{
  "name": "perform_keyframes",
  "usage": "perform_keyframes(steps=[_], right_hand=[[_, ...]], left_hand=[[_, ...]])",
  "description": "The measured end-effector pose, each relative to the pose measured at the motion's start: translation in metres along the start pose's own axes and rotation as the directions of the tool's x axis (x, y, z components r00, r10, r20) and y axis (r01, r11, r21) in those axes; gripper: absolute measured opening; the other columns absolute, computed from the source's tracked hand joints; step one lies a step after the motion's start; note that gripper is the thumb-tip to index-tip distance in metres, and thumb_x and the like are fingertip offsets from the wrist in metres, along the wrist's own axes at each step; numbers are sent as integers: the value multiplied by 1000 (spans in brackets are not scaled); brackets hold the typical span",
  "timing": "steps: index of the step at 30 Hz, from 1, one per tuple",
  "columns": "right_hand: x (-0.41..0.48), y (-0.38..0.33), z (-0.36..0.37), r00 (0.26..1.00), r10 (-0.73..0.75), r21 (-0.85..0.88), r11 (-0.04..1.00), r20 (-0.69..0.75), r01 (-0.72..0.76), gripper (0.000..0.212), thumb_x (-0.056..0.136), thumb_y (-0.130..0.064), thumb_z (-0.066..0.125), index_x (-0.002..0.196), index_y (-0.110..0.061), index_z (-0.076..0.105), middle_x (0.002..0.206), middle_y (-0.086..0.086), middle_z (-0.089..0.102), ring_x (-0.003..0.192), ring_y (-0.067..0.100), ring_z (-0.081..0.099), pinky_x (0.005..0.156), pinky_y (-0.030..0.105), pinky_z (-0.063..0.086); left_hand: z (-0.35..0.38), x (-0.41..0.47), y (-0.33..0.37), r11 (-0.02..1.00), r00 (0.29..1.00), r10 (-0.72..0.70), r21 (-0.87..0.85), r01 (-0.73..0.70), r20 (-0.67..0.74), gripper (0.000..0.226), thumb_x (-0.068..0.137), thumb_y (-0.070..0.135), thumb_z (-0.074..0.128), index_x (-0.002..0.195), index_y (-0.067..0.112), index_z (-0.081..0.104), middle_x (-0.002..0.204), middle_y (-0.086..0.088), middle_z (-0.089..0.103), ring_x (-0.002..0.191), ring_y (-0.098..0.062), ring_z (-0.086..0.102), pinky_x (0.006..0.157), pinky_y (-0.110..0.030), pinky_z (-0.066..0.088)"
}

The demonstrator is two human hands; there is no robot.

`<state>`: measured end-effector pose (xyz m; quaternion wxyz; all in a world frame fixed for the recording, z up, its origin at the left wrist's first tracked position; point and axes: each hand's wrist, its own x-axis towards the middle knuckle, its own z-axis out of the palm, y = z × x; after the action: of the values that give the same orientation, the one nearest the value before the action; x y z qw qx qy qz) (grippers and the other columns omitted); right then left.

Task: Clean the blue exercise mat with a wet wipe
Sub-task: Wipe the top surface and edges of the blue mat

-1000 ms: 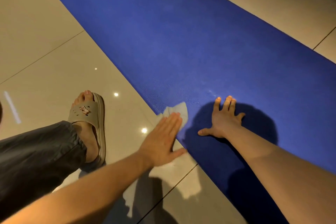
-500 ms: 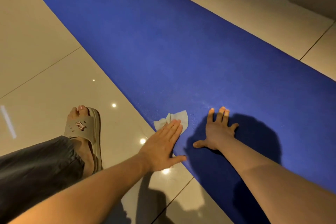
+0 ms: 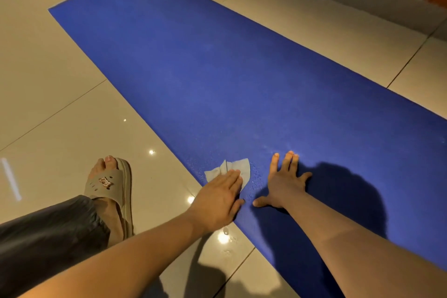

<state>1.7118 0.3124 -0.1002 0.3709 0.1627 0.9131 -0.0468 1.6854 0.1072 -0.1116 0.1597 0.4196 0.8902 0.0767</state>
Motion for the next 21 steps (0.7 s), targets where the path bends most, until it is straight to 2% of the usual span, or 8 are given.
perform_keyframes(steps=[3,11,13,15,17,18,19,21], right_hand=[[-1,0,-1,1000,-1,-11,1000,-6,1,154,64,-87,67,153,-4,-28,157,33,-28,147,52,-23,110,76,20],[-1,-1,-3,1000,1,-20,1000,13,-1,155,64,-87,67,153,-4,-29,157,33,-28,147,53,-22,110,76,21],[-1,-1,-3,1000,1,-18,1000,15,0,155,64,-86,67,152,-4,-29,157,34,-28,147,53,-22,110,76,21],[0,-1,-4,1000,1,-11,1000,24,-1,155,64,-86,68,152,-4,-30,157,34,-28,147,53,-23,110,76,20],[0,-1,-4,1000,0,-5,1000,29,1,156,64,-85,69,152,-4,-31,157,34,-29,147,53,-23,110,77,20],[0,-1,-4,1000,-1,-4,1000,29,1,156,64,-85,69,152,-4,-31,157,34,-29,147,53,-23,110,77,19],[0,-1,-4,1000,0,-4,1000,29,0,156,63,-85,69,152,-4,-31,157,34,-29,147,53,-23,110,77,19],[0,-2,-4,1000,-1,-1,1000,26,1,155,63,-85,69,152,-4,-30,157,33,-28,147,53,-22,110,77,18]], left_hand=[[-15,9,-14,1000,997,-6,-13,5,-81,47,86,17,65,132,16,54,134,-4,57,113,-29,59,90,-38,52],[-23,16,-40,887,903,-429,-191,421,1,23,92,21,63,114,25,69,103,-1,67,93,-26,65,79,-37,55],[-34,23,-42,685,838,-522,-506,524,161,6,91,20,64,89,22,69,82,4,69,76,-21,66,72,-33,54],[-54,30,-40,250,791,-534,-839,484,297,20,93,7,57,79,15,68,79,0,72,72,-21,67,71,-31,55],[-71,37,-41,-195,785,-480,-920,340,392,25,93,-6,49,85,10,66,94,-7,77,86,-26,73,83,-37,60],[-75,40,-44,-277,766,-492,-908,314,415,22,93,-8,50,87,10,64,96,-9,77,89,-28,73,85,-39,61],[-74,42,-46,-253,738,-531,-909,331,416,20,92,-7,52,87,10,61,92,-9,76,87,-27,72,81,-36,61],[-60,42,-57,196,691,-679,-847,495,247,14,91,-1,59,85,11,59,80,-3,69,76,-21,64,64,-29,55]])
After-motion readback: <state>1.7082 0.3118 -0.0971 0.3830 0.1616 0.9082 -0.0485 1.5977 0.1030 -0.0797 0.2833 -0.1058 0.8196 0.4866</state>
